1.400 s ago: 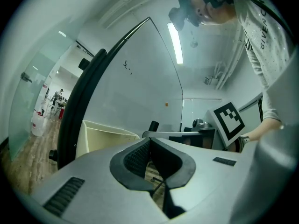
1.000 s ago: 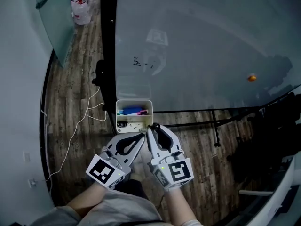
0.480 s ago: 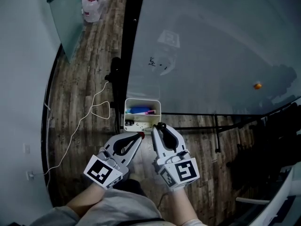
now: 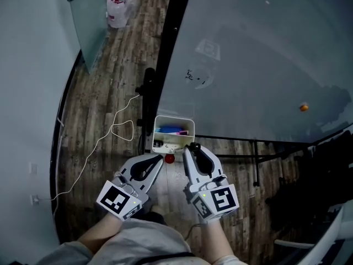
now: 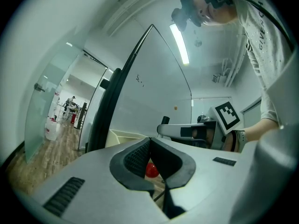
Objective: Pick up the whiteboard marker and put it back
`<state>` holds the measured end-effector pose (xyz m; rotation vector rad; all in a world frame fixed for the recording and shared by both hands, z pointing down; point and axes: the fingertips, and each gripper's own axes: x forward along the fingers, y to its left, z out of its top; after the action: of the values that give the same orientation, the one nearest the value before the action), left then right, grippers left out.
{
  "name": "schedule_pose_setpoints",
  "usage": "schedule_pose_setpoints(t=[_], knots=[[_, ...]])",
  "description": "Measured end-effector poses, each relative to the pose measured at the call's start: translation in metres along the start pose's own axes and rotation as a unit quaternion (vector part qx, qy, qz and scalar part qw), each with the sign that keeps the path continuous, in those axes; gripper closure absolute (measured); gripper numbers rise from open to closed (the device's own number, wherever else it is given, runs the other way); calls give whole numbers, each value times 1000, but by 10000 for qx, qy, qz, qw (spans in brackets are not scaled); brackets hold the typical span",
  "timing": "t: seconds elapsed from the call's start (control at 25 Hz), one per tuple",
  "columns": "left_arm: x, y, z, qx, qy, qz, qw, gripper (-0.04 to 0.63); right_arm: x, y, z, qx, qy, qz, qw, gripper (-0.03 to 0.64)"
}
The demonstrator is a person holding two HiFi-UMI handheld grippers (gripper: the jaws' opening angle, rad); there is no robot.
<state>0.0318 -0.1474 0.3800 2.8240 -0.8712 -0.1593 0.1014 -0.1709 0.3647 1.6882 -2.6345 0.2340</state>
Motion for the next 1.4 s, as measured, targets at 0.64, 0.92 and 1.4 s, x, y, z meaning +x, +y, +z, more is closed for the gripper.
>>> schedule_pose_setpoints(t=[0.64, 0.92, 1.4], knots=[[-16, 18, 13, 159, -33, 534, 9984, 583, 0, 9, 29, -82, -186, 308, 9993, 541], [-21, 28, 16, 229, -39, 645, 9976, 583, -4, 10, 40, -115, -230, 363, 9990, 541], [-18, 30, 26, 259, -139, 707, 9971, 583, -2, 16, 60, -237, -355, 524, 9977, 541]])
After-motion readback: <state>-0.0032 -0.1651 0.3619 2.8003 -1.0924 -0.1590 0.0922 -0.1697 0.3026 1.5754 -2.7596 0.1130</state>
